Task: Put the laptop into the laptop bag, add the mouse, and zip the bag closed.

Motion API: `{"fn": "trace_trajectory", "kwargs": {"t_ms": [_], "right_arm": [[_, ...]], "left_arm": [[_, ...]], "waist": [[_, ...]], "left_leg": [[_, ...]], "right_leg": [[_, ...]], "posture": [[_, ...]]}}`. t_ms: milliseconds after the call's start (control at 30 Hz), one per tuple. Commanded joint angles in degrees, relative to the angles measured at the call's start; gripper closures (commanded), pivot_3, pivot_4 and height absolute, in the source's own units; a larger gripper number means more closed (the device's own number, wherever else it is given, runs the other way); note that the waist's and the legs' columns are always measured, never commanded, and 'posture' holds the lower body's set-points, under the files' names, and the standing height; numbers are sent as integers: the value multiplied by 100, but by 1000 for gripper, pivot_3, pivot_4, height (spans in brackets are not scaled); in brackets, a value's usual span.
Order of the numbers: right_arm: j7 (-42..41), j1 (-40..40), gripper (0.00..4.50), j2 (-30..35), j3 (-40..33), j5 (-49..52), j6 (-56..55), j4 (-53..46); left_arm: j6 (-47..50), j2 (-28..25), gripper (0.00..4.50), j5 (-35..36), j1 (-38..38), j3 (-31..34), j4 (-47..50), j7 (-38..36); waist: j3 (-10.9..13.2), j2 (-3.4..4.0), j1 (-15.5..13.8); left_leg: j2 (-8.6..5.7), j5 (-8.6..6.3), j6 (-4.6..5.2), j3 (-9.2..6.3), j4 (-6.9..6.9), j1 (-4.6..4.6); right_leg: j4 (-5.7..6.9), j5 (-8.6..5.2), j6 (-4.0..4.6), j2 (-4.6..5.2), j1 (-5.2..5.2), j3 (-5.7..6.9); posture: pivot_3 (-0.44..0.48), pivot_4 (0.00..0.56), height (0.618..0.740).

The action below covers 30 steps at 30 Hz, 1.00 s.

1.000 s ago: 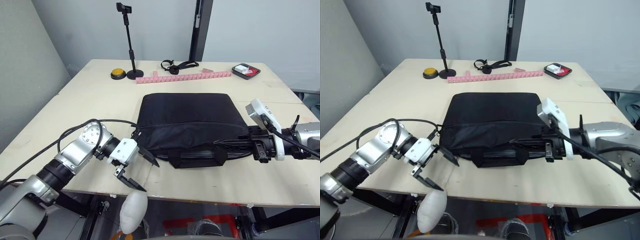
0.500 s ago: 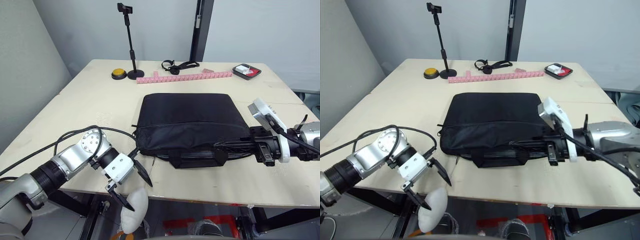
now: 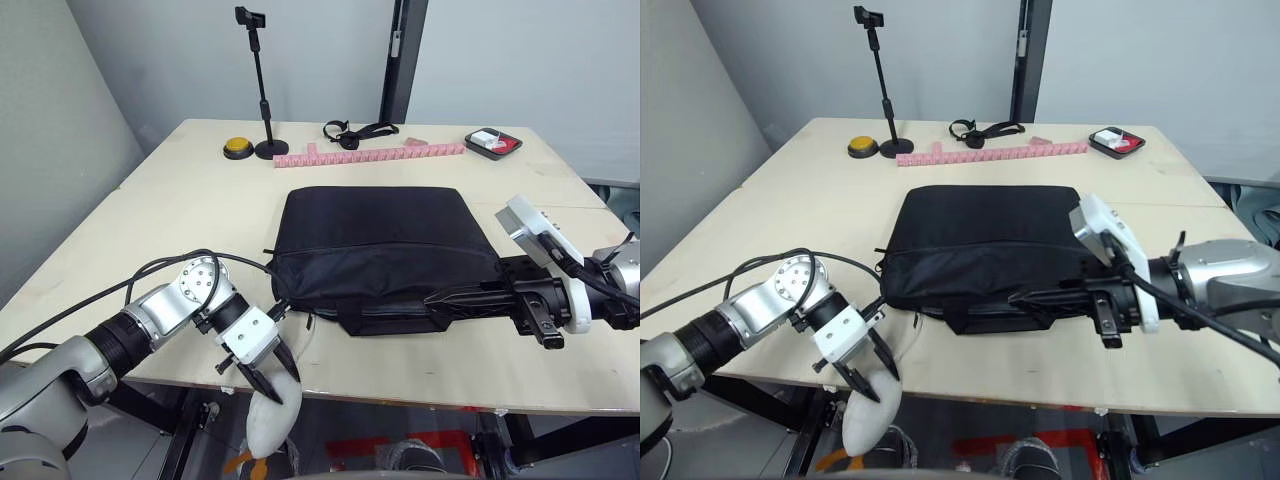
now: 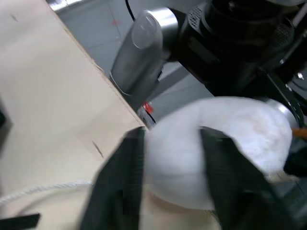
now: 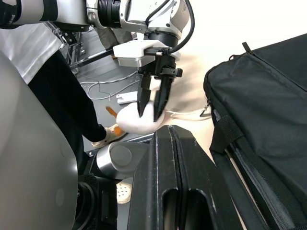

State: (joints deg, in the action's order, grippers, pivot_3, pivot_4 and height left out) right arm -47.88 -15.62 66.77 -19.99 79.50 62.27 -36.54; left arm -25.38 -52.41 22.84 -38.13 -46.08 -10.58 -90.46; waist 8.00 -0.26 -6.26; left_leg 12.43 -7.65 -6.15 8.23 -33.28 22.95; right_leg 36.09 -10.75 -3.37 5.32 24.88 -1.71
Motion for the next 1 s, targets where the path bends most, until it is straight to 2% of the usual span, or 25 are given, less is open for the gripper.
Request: {"fn": "trace_trajectory", "kwargs": {"t_ms": [33, 233, 400, 533, 633, 700, 800, 1000], "right_arm": [[15, -112, 4500, 91, -135, 61, -124, -11], [13, -95, 4500, 113, -149, 10, -154, 5], [0, -101, 4500, 120, -116, -23, -176, 20], [-10, -156, 4500, 127, -54, -64, -193, 66], [-30, -190, 4500, 128, -36, -99, -198, 105], [-22, -217, 4500, 128, -4, -147, -203, 114], [-26, -206, 4500, 133, 0, -196, -203, 90], [38, -126, 4500, 79, 33, -343, -231, 10]], "left_arm": [[-29, -36, 4484, 22, -181, -14, -92, -204], [499, 23, 4484, 331, -155, 332, 127, -204], [2063, 104, 4484, 1211, -145, 975, 786, -204], [3316, 452, 4484, 1640, -196, 1621, 839, -58], [3612, 781, 4484, 1390, -145, 1851, 721, 64], [3491, 1274, 4484, 838, -168, 1851, 278, 574], [3482, 1799, 4484, 410, -170, 1991, -75, 977], [3030, 1975, 4484, -442, 171, 1856, -124, 1026]], "waist": [[-1, 0, -7], [-1, 0, -5], [-1, 0, -4], [-1, 0, 3], [-1, 0, 7], [-3, 3, 7], [-1, 0, -4], [-1, 1, 32]], "left_leg": [[0, 0, 0, 1, -1, -1], [0, 0, 0, 0, -2, 0], [0, 0, 0, 0, -5, 1], [0, 0, 0, 0, -5, 1], [-1, 0, 0, 0, -6, 1], [-1, 0, 0, 0, -6, 2], [-3, 1, 3, -5, -12, 8], [-2, 1, 4, -6, -2, 17]], "right_leg": [[1, 0, 0, 0, -1, 0], [2, 0, 0, 0, 0, 0], [6, 0, 1, 0, 1, 0], [6, 0, 1, 0, 1, 0], [5, 1, 1, 0, 0, 0], [2, 1, 1, 0, -1, 0], [2, 1, 2, 2, -2, 3], [-7, 0, 0, 1, 2, 7]], "posture": [[0, 150, 739], [0, 150, 739], [0, 150, 739], [0, 150, 739], [0, 150, 739], [0, 150, 739], [0, 150, 739], [0, 150, 739]]}}
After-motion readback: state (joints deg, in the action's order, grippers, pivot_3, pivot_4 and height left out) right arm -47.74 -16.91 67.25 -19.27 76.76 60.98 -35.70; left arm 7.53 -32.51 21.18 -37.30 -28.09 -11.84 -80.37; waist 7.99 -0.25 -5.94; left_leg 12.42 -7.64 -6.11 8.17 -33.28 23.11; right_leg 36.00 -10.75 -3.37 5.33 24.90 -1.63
